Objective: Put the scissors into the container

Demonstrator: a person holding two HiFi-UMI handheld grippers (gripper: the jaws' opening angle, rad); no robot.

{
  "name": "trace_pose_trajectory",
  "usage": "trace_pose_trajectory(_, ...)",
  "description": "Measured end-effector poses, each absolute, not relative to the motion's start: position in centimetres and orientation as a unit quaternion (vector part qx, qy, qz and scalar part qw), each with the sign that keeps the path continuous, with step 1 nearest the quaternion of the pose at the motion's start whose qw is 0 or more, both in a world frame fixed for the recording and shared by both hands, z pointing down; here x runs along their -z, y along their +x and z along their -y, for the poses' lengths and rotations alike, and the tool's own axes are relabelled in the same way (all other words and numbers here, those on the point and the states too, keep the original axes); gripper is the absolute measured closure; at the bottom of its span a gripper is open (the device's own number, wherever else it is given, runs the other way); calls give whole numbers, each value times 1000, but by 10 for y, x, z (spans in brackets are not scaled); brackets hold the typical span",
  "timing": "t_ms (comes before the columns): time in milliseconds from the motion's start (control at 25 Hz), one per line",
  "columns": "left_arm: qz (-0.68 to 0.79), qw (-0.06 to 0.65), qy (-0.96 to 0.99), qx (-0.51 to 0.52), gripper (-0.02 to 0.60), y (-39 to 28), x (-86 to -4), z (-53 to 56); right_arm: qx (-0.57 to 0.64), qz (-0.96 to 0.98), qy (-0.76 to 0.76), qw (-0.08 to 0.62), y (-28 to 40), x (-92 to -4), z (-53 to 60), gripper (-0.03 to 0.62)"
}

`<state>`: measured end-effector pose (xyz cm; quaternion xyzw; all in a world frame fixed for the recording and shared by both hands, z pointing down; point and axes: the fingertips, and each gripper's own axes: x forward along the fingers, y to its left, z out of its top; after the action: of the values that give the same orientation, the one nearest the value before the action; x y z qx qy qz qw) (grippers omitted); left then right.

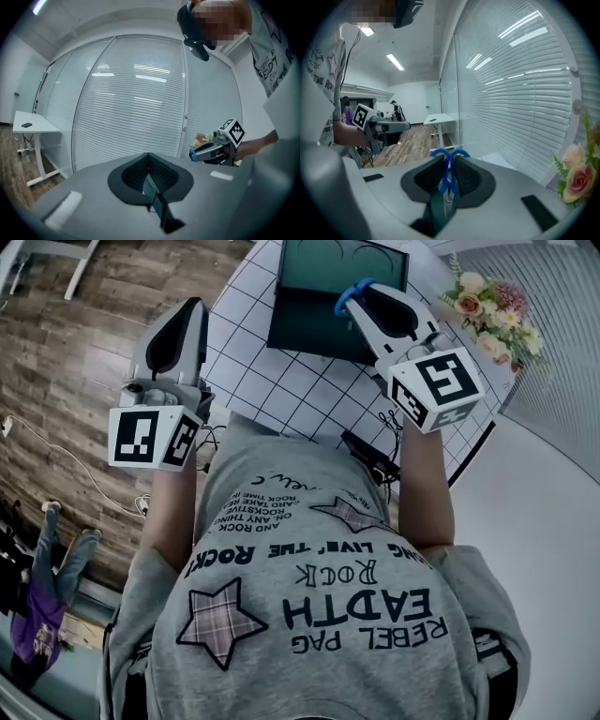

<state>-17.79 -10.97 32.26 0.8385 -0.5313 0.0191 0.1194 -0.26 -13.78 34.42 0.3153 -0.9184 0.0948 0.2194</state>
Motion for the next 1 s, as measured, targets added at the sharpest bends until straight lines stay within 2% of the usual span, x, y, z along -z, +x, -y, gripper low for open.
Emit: trace_pose_trajectory(1000,518,158,839,-46,572,-164,-367,129,-154,891,268,332,-7,-428,139,513)
